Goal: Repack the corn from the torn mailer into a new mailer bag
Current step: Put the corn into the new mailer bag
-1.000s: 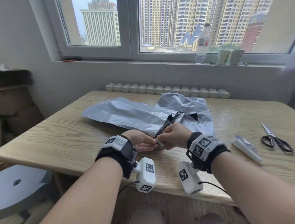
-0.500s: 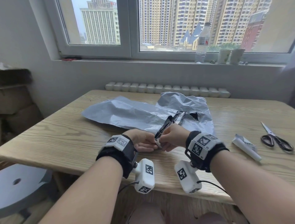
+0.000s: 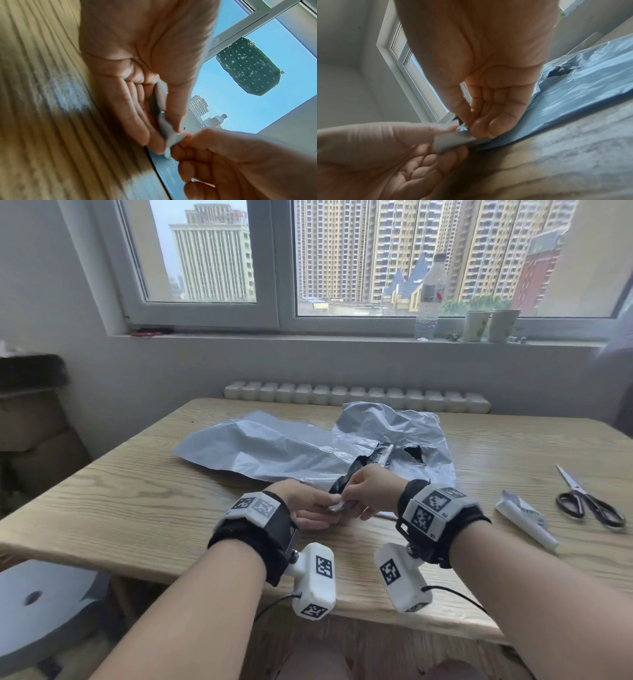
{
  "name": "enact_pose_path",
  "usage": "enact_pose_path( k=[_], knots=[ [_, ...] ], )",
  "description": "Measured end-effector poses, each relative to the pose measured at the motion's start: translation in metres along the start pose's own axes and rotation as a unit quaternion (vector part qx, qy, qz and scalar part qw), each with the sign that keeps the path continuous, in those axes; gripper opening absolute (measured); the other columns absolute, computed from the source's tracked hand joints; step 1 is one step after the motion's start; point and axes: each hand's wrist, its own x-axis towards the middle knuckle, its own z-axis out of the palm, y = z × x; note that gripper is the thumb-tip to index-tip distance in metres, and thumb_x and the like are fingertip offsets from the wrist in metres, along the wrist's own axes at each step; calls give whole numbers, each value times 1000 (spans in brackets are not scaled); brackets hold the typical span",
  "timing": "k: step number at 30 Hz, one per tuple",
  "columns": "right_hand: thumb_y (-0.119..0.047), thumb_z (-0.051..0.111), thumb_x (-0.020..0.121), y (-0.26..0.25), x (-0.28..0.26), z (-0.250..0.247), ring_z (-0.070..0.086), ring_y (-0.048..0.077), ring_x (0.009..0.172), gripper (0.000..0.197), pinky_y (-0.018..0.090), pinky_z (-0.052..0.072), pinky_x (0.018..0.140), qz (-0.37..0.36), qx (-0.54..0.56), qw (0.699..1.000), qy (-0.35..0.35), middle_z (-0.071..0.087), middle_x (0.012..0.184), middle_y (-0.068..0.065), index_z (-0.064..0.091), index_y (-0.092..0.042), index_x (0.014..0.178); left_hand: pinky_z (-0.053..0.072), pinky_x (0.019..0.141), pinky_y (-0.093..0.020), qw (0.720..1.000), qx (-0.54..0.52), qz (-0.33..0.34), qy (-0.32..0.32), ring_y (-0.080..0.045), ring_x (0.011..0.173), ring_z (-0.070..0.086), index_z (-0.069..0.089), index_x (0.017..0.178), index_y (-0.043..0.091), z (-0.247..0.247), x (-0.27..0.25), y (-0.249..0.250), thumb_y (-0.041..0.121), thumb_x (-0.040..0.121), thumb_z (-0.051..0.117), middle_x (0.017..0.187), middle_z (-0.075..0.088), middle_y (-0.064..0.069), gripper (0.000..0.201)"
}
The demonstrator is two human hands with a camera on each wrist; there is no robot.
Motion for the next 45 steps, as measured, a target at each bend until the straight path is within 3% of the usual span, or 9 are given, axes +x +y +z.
enact_pose_path(
  k=[8,12,16,21,24,28,34,38,45],
  knots=[
    [-1,46,90,0,-6,-23,51,18,50,28,19,46,43,30,36,997,61,54,63,10,55,-3,64,42,38,-18,981,100,84,145,-14,43,48,63,69,5,-12,-6,11,2,75,69,63,63,-13,9],
    [-4,47,93,-13,-10,-35,50,17,51,27,16,45,41,20,61,994,90,54,65,10,56,-1,67,38,47,-19,956,117,153,222,-18,54,60,57,61,11,-28,-20,21,6,72,65,71,73,-14,14],
    [-4,48,95,-23,-13,-48,52,17,51,27,17,48,42,5,106,989,103,54,68,13,60,20,97,34,43,-19,947,249,77,188,-15,43,47,58,64,8,-48,-36,18,5,71,67,62,65,-12,13],
    [-2,39,96,-27,-23,-48,69,21,65,17,25,59,54,-36,323,944,55,65,98,20,51,5,104,50,52,-20,864,454,-15,216,-15,56,63,63,73,10,-60,-46,-1,20,66,83,62,66,-2,23],
    [-5,37,96,-26,-25,-49,71,24,72,17,31,59,63,-51,374,925,44,69,92,17,52,1,101,52,71,-28,767,574,60,280,-19,77,60,52,78,20,-43,-47,3,28,64,76,77,59,2,29],
    [-7,39,95,-26,-23,-52,65,23,63,17,35,55,64,-51,334,937,87,61,71,9,52,-7,83,48,74,-28,777,533,230,242,-17,91,59,55,80,27,-7,-37,21,26,70,66,88,58,7,15],
    [-6,41,93,-9,-23,-70,58,21,55,21,32,54,58,-46,323,935,138,56,64,8,52,-8,75,48,80,-30,689,659,179,243,-22,102,62,63,100,23,26,-5,9,39,73,71,108,65,0,32],
    [-7,42,93,3,-22,-90,55,17,44,21,29,51,53,-47,337,925,171,54,61,8,51,-9,75,49,84,-33,675,664,162,279,-24,107,62,63,112,21,31,5,9,15,83,58,116,65,-3,30],
    [-7,42,93,14,-23,-133,53,21,48,23,28,51,48,-64,347,892,284,51,61,8,49,-8,71,48,85,-32,633,701,175,279,-24,112,60,60,119,19,48,12,20,13,90,49,121,62,-4,32]
  ],
)
